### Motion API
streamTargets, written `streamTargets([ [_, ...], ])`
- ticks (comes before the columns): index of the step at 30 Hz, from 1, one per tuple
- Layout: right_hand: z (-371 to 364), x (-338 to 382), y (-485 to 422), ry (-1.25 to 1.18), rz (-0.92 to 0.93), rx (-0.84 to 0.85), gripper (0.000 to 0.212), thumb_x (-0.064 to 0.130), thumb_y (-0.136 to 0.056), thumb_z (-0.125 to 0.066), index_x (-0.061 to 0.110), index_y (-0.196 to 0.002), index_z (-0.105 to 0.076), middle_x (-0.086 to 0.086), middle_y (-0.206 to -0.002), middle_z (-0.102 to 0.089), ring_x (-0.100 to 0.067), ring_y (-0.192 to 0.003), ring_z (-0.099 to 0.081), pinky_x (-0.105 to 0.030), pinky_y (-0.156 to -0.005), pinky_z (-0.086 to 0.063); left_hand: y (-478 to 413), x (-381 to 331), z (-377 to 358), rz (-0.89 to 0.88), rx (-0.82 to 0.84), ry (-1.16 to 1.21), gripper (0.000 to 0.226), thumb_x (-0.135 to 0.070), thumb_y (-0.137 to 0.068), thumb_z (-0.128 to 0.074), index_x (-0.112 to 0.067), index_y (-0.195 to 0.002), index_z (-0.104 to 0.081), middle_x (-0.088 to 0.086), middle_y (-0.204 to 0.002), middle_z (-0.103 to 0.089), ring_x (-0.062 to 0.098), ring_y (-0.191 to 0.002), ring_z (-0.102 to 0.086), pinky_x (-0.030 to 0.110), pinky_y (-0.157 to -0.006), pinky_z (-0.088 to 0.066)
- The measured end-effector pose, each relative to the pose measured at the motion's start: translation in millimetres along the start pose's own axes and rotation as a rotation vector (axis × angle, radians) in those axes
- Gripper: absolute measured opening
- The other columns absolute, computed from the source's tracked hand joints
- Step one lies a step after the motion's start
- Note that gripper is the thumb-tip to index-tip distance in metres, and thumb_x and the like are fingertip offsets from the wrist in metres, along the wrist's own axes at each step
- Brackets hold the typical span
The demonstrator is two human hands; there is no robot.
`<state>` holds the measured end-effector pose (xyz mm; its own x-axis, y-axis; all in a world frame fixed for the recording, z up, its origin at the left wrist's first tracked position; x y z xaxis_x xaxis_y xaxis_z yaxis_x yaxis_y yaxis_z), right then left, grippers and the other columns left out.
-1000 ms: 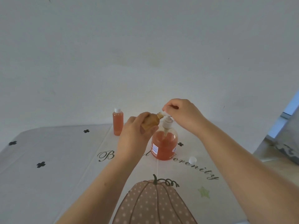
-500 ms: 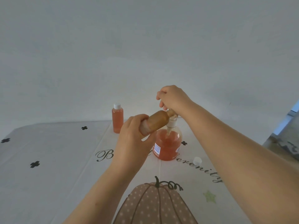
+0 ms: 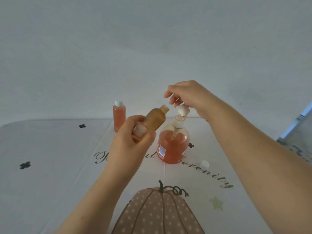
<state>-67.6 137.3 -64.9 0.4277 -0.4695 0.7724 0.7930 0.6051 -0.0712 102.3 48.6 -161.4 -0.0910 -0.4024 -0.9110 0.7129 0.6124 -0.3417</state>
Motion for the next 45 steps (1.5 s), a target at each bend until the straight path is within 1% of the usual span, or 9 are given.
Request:
streamTargets([
  [5,37,-10,18,0.067,0.112,0.303,0.032,-0.003,-0.091,-0.056,0.021,-0.101,-0.074,-0.003,-0.112,-0.071,-0.015,-0.104,-0.066,-0.031,-0.088,-0.056,-8,7,7,0.130,0.026,0.139,0.019,-0.031,-0.079,-0.067,-0.033,-0.098,-0.064,-0.016,-0.064,-0.056,-0.001,-0.058,-0.050,0.015,-0.056,-0.040],
  [9,46,-16,29,0.063,0.101,0.389,0.032,-0.002,-0.090,-0.061,0.021,-0.109,-0.072,0.003,-0.111,-0.073,-0.010,-0.104,-0.067,-0.028,-0.090,-0.055,-10,9,6,0.185,0.115,0.249,0.029,-0.035,-0.075,-0.065,-0.032,-0.103,-0.064,0.002,-0.079,-0.065,0.011,-0.069,-0.059,0.024,-0.063,-0.047],
  [16,39,-18,35,0.033,0.087,0.284,0.024,0.013,-0.081,-0.076,0.018,-0.104,-0.073,-0.012,-0.101,-0.072,-0.014,-0.086,-0.066,-0.031,-0.084,-0.056,-16,13,12,0.218,0.173,0.308,0.042,-0.030,-0.072,-0.082,-0.026,-0.109,-0.062,0.006,-0.086,-0.065,0.014,-0.070,-0.062,0.026,-0.064,-0.050],
  [20,35,-13,36,0.095,0.065,0.230,0.023,0.019,-0.081,-0.077,0.013,-0.102,-0.070,-0.005,-0.085,-0.069,-0.010,-0.070,-0.063,-0.026,-0.075,-0.055,-17,13,10,0.149,0.136,0.230,0.033,-0.025,-0.074,-0.080,-0.032,-0.102,-0.062,0.006,-0.097,-0.065,0.009,-0.070,-0.062,0.021,-0.063,-0.051],
  [23,33,-11,37,0.112,0.058,0.206,0.024,0.021,-0.081,-0.078,0.011,-0.101,-0.070,-0.003,-0.079,-0.067,-0.011,-0.068,-0.062,-0.028,-0.075,-0.055,-15,9,8,0.085,0.118,0.090,0.031,-0.026,-0.075,-0.080,-0.034,-0.102,-0.064,0.004,-0.092,-0.062,-0.002,-0.064,-0.055,0.008,-0.058,-0.045],
  [27,32,-10,37,0.111,0.052,0.196,0.025,0.021,-0.080,-0.079,0.010,-0.101,-0.070,0.000,-0.074,-0.066,-0.011,-0.067,-0.062,-0.029,-0.076,-0.055,-16,8,6,0.048,0.100,0.006,0.033,-0.027,-0.078,-0.078,-0.034,-0.107,-0.064,-0.002,-0.082,-0.058,-0.003,-0.055,-0.048,0.007,-0.051,-0.039],
  [32,33,-9,36,0.119,0.045,0.205,0.025,0.022,-0.080,-0.079,0.011,-0.100,-0.070,-0.001,-0.076,-0.067,-0.012,-0.068,-0.062,-0.032,-0.078,-0.056,-19,9,5,0.025,0.077,0.025,0.034,-0.028,-0.078,-0.077,-0.043,-0.104,-0.061,0.000,-0.091,-0.060,0.006,-0.070,-0.053,0.017,-0.061,-0.038],
  [39,35,-6,32,0.182,0.034,0.239,0.025,0.032,-0.085,-0.073,0.012,-0.100,-0.070,-0.001,-0.086,-0.069,-0.013,-0.076,-0.064,-0.032,-0.079,-0.056,-22,6,3,0.000,0.083,-0.016,0.038,-0.027,-0.077,-0.078,-0.037,-0.111,-0.063,0.000,-0.096,-0.063,0.008,-0.081,-0.059,0.013,-0.066,-0.041],
  [45,15,6,1,0.274,0.094,-0.054,0.033,0.037,-0.099,-0.049,0.008,-0.103,-0.066,-0.006,-0.099,-0.069,-0.023,-0.088,-0.065,-0.040,-0.086,-0.053,-26,2,3,0.009,0.078,-0.030,0.038,-0.025,-0.075,-0.080,-0.036,-0.109,-0.064,-0.004,-0.097,-0.064,0.003,-0.081,-0.059,0.006,-0.066,-0.042],
])
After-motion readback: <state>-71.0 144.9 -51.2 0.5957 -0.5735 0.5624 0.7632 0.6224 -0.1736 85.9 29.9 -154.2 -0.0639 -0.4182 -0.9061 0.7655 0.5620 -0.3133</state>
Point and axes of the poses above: each hand's wrist, its own y-axis away from the middle knuckle, its own z-axis out of the back of the hand, x = y × z, the point moved 2 cm from there along -y, towards the middle knuckle
